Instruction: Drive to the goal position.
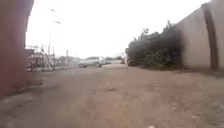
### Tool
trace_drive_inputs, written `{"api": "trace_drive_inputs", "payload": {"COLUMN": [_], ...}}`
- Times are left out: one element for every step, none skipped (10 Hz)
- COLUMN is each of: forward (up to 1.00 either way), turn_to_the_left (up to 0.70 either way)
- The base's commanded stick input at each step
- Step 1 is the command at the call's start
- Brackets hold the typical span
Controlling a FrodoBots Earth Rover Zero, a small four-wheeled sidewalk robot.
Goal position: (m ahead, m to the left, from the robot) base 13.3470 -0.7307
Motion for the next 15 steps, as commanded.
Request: {"api": "trace_drive_inputs", "payload": {"forward": [0.85,0.85,0.85,0.85,0.85,0.85,0.85,0.85,0.85,0.85,0.85,0.85,0.85,0.85,0.85], "turn_to_the_left": [0.01,0.01,0.01,0.01,0.01,0.01,0.01,0.01,0.01,0.01,0.01,0.01,0.01,0.01,0.01]}}
